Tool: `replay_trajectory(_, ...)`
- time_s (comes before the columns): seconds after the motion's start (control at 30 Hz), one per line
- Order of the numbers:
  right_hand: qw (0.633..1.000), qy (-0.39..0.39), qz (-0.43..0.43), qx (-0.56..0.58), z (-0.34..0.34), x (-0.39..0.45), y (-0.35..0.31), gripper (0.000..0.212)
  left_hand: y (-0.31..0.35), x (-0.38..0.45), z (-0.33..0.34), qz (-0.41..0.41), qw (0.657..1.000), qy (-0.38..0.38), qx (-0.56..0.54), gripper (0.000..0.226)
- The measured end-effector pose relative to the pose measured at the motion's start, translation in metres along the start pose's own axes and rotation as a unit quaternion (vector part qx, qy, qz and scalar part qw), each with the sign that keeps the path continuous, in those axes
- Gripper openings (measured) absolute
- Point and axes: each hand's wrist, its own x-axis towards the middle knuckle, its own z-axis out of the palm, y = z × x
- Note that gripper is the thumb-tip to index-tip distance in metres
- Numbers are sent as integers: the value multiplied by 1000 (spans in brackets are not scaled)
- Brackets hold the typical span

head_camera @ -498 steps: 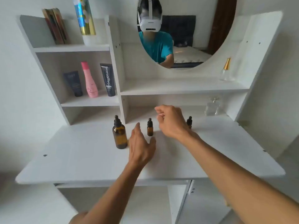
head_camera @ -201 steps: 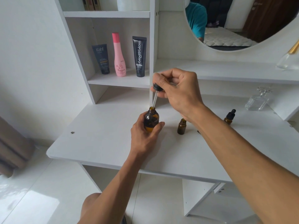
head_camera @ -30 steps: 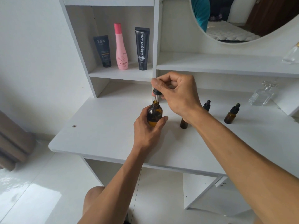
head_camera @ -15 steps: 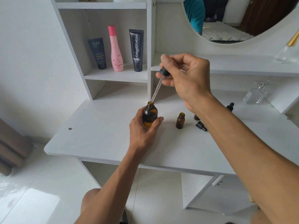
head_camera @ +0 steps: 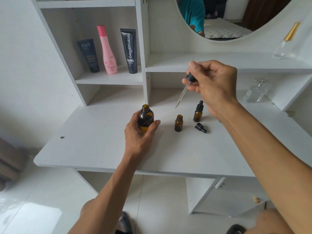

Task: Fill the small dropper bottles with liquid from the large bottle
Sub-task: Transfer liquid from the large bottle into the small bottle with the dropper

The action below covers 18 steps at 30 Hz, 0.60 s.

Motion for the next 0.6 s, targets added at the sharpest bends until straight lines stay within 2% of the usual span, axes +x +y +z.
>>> replay_trajectory(0.27,999,13,5,-38,-15,-3,19,24,2,0,0,8,1000,6,11,27)
replay_trajectory(0.6,999,8,-4,-51,-12,-4,27,15,2,1,0,10,1000,3,8,29)
